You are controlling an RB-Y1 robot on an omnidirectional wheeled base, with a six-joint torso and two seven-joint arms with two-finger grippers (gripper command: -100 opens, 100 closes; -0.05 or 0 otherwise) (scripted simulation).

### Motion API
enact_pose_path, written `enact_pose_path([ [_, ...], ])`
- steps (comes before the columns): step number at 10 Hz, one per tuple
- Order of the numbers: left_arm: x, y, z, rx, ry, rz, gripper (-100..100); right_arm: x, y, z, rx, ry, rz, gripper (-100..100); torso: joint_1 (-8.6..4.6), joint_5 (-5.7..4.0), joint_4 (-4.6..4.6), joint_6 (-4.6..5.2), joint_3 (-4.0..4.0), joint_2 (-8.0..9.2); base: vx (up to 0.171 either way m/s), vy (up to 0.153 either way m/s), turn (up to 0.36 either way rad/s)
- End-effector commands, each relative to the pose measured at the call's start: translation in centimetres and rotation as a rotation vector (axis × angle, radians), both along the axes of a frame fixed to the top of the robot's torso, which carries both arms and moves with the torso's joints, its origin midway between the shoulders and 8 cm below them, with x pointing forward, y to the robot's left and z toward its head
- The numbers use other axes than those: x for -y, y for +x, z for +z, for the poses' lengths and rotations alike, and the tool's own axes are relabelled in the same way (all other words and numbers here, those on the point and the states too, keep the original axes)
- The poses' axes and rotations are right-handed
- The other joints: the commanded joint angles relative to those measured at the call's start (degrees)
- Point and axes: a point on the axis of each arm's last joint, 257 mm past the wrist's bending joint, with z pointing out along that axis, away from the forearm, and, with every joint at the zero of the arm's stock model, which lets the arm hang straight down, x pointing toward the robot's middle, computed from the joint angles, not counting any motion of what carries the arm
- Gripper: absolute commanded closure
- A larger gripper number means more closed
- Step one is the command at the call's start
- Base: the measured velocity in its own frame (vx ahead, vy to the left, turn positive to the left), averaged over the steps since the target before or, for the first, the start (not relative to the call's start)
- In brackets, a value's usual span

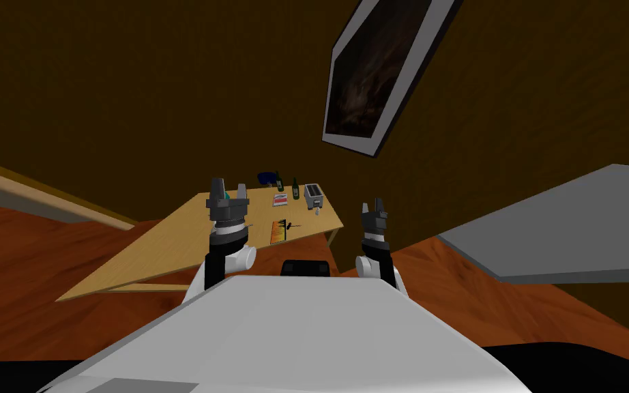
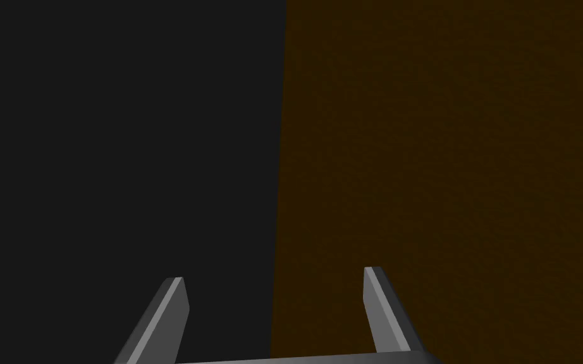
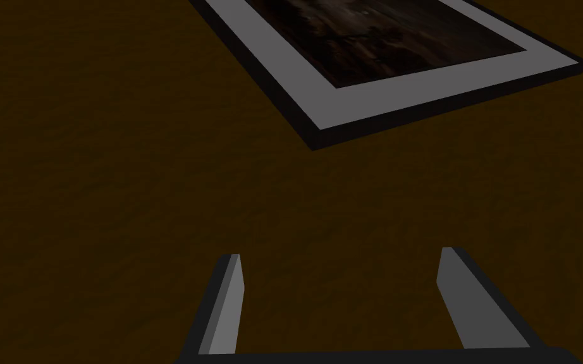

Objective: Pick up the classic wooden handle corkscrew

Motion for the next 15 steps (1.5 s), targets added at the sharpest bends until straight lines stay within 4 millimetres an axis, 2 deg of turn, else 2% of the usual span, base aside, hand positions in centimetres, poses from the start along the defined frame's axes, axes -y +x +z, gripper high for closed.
enact_pose_path([
  [1,0.1,0.6,-0.7,-0.028,0.032,-0.010,-100,0.0,0.0,0.0,0.000,0.000,0.000,0,0.00,0.00,0.00,0.00,0.00,0.00,0.000,-0.011,0.096],
  [6,-0.6,3.4,-4.4,-0.147,0.095,-0.009,-100,0.0,0.0,0.0,0.000,0.000,0.000,0,-0.12,-0.02,0.00,-0.01,-0.01,-0.01,-0.002,-0.034,0.113],
  [12,-3.4,7.7,-11.6,-0.359,0.125,0.039,-100,0.0,0.0,0.0,0.000,0.000,0.000,0,-0.20,-0.04,-0.01,0.00,-0.01,-0.02,0.000,-0.054,0.158],
  [13,-3.5,7.8,-12.1,-0.370,0.123,0.040,-100,0.0,0.0,0.0,0.000,0.000,0.000,0,-0.18,-0.04,0.00,0.00,-0.01,-0.01,-0.004,-0.039,0.043],
  [15,-4.8,9.2,-15.1,-0.453,0.124,0.061,-100,0.0,0.0,0.0,0.000,0.000,0.000,0,-0.12,-0.03,-0.01,0.00,-0.03,-0.04,0.000,-0.040,0.142],
])
